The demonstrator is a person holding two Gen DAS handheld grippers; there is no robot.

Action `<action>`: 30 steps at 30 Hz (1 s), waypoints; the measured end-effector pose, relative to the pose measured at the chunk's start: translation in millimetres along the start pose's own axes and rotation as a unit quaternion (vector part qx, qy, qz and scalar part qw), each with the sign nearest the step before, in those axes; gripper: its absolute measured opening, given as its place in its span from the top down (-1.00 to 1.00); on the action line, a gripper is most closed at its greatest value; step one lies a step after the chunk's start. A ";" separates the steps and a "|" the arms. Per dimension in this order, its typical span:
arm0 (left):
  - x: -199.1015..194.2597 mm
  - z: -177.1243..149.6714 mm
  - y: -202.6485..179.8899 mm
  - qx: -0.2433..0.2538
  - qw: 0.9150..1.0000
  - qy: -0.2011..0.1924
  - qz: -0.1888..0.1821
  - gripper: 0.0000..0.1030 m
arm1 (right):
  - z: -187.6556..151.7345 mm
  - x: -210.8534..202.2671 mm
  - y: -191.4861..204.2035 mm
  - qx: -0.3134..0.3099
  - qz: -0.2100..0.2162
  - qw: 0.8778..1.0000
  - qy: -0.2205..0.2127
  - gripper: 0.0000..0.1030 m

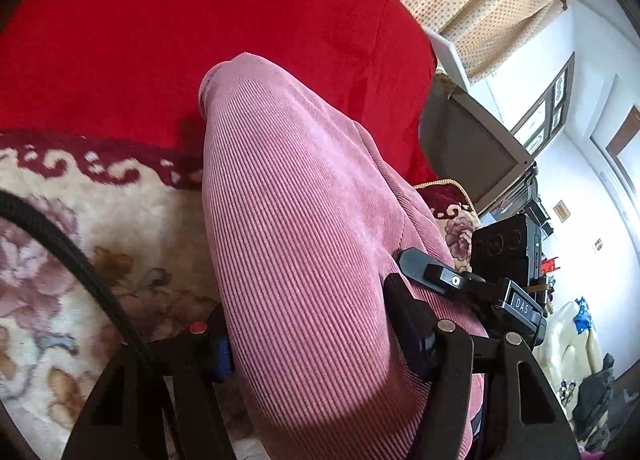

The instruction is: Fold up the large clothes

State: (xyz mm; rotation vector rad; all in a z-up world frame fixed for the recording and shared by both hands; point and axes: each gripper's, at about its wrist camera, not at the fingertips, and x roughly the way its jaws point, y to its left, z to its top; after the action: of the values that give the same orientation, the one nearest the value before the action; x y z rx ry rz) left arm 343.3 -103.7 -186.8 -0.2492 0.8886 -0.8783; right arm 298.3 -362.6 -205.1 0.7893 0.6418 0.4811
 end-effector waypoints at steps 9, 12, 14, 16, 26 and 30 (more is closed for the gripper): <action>-32.6 -8.5 12.8 0.002 1.000 -0.013 0.014 -0.28 | -17.1 17.6 29.0 -0.018 0.012 1.000 0.009 -0.38; -34.1 -9.9 11.0 -0.003 1.000 -0.012 0.021 -0.28 | -23.8 24.2 33.9 -0.021 0.011 1.000 0.015 -0.38; -33.9 -12.5 10.2 -0.006 1.000 -0.009 0.024 -0.28 | -27.3 27.1 35.5 -0.019 0.011 1.000 0.018 -0.38; -33.5 -15.2 9.4 -0.004 1.000 -0.006 0.028 -0.28 | -33.2 29.1 36.3 -0.016 0.009 1.000 0.021 -0.38; 12.8 -27.1 23.6 -0.018 0.993 0.063 0.098 -0.46 | -55.1 48.1 16.9 0.000 -0.033 0.998 0.044 -0.37; 26.7 -25.5 26.5 -0.023 0.991 0.062 0.114 -0.58 | -57.2 59.1 -2.6 0.015 -0.042 0.997 0.060 -0.37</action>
State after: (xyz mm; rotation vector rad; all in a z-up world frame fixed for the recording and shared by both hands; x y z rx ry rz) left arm 347.3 -103.1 -232.0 -0.1300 1.0319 -0.6669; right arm 301.6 -299.7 -258.1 0.7624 0.7932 0.4453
